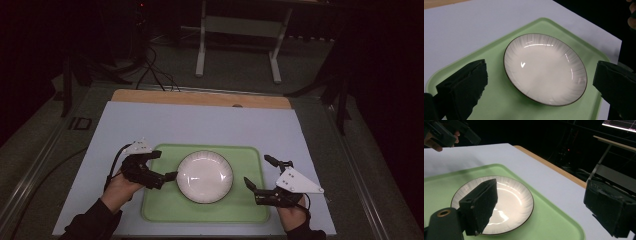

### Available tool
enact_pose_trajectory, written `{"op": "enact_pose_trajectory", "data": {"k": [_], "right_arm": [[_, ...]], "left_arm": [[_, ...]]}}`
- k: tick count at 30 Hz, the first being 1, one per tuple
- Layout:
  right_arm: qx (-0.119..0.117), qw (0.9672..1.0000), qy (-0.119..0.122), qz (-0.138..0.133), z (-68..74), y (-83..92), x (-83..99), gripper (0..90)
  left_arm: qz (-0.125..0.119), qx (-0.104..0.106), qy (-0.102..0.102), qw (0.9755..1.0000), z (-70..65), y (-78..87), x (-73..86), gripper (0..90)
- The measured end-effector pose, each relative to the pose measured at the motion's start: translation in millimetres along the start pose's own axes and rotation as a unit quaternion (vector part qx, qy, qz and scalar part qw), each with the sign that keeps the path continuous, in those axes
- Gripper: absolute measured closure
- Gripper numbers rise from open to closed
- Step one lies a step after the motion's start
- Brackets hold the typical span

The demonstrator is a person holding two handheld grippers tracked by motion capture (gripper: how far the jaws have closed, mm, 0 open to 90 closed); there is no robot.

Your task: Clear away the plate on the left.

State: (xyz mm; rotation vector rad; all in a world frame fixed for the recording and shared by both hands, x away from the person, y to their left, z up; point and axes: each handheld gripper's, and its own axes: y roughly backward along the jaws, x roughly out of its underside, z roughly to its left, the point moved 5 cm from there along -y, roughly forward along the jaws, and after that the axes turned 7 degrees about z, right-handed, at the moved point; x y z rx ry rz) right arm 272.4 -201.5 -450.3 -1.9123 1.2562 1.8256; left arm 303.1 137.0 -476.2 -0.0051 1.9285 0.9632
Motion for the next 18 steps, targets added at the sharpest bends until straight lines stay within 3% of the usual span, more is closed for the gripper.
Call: {"op": "enact_pose_trajectory", "data": {"k": [18], "right_arm": [[-0.001, 1.0, -0.001, 0.004, 0.5, -1.1, 1.3, 11.7]], "left_arm": [[-0.005, -0.03, 0.006, 0.9995, 10.5, 21.2, 25.6, 0.0]]}}
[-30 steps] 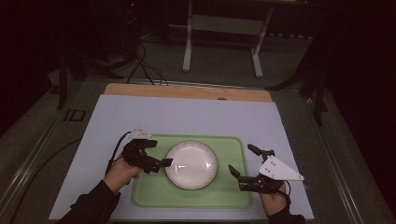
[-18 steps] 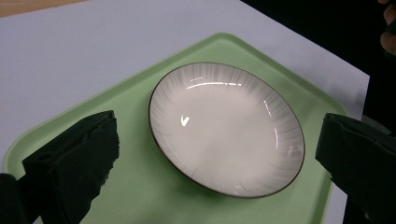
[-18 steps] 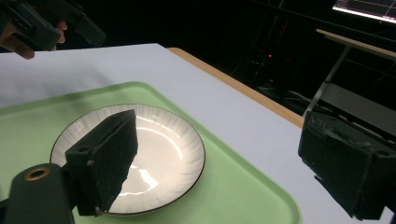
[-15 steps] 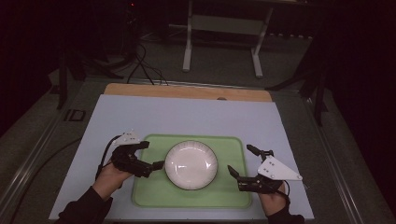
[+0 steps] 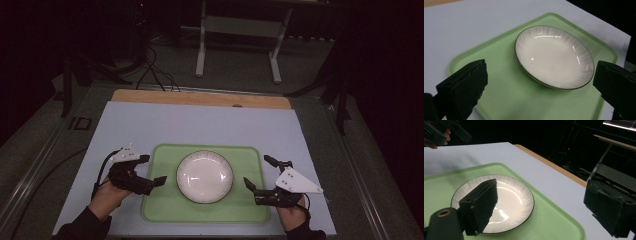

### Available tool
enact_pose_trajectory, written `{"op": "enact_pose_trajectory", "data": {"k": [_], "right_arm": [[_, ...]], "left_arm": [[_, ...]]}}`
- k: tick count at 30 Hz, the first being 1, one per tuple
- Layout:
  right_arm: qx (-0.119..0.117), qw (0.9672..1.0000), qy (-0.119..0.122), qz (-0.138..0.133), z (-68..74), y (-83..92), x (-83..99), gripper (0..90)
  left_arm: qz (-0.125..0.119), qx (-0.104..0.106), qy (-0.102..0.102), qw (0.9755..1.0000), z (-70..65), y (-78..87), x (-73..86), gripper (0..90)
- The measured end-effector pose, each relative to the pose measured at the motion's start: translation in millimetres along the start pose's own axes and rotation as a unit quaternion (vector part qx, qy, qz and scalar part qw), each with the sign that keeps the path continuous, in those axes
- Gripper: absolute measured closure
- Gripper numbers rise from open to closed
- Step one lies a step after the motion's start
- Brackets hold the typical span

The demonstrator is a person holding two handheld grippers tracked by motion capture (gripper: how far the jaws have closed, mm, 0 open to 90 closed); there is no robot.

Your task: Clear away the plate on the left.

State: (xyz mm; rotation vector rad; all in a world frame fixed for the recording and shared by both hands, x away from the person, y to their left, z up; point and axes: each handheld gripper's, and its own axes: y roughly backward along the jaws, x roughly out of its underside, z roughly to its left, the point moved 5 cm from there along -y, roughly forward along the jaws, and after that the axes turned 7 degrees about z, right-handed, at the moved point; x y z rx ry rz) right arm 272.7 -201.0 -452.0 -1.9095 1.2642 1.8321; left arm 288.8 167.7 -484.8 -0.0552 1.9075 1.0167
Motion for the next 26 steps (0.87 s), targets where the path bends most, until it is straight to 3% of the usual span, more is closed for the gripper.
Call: {"op": "enact_pose_trajectory", "data": {"k": [6, 18, 26], "right_arm": [[-0.001, 1.0, -0.001, 0.001, 0.2, -0.6, 0.6, 11.6], [-0.004, 1.0, -0.003, 0.006, -0.2, -1.6, 2.9, 11.6], [-0.009, 0.9999, -0.012, 0.007, -1.4, -2.5, 5.3, 11.7]], "left_arm": [[-0.007, -0.01, 0.003, 0.9999, 7.1, 6.3, 7.3, 0.0], [-0.01, -0.022, 0.006, 0.9997, 12.3, 3.4, 17.9, 0.0], [-0.008, -0.026, -0.003, 0.9996, 10.6, -0.4, 20.0, 0.0]]}}
